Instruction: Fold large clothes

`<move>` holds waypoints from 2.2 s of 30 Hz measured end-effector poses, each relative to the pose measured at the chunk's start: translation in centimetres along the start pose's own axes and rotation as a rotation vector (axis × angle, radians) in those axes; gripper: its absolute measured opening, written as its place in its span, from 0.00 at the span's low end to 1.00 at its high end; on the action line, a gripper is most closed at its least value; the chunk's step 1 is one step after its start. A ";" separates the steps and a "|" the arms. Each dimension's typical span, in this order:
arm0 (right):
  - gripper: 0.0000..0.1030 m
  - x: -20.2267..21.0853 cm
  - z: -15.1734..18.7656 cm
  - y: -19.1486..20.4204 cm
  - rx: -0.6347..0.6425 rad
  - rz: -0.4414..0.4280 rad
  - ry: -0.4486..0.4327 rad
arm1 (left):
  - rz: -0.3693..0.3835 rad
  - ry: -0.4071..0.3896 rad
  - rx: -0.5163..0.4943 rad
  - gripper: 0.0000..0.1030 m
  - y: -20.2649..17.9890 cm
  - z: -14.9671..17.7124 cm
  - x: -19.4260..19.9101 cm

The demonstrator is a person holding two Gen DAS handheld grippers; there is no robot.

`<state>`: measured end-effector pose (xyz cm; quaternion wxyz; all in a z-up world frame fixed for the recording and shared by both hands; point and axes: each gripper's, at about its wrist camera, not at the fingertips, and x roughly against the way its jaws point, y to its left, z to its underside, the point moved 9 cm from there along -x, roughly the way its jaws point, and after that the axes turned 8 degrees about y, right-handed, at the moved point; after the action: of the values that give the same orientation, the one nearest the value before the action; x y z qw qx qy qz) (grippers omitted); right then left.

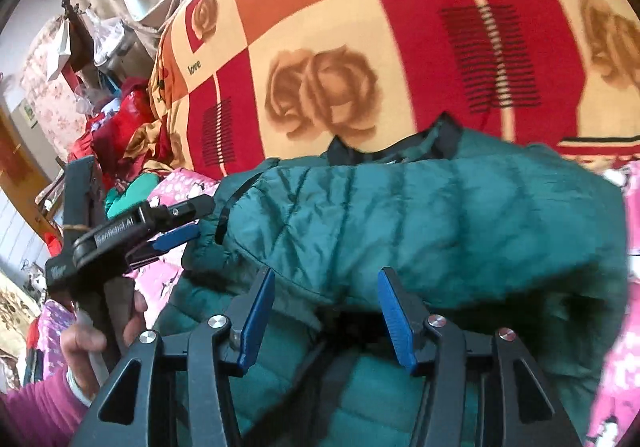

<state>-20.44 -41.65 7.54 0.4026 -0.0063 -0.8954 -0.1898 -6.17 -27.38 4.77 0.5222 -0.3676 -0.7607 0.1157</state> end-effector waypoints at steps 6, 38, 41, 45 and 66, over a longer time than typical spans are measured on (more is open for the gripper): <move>0.49 6.2 0.2 -4.2 -0.026 0.115 -0.069 | 0.001 0.066 -0.028 0.81 -2.5 0.9 -2.2; 0.33 0.0 -2.7 -20.7 -0.433 0.147 -0.029 | -0.313 -0.037 -0.141 0.09 1.6 -2.3 -0.7; 0.15 0.8 -4.0 -20.7 -0.344 0.244 -0.062 | -0.330 -0.028 -0.162 0.09 1.3 -1.9 -1.2; 0.11 -0.5 -4.9 -21.3 -0.256 0.354 -0.024 | -0.340 -0.004 -0.188 0.09 0.8 -1.2 -2.4; 0.77 4.1 6.2 -17.1 -0.152 0.260 0.164 | -0.339 0.023 -0.163 0.10 1.2 -0.8 -2.7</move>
<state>-30.52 -55.91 1.06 0.4937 -0.1372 -0.8344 -0.2031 -4.48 -28.56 2.47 0.5114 -0.2766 -0.8126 -0.0404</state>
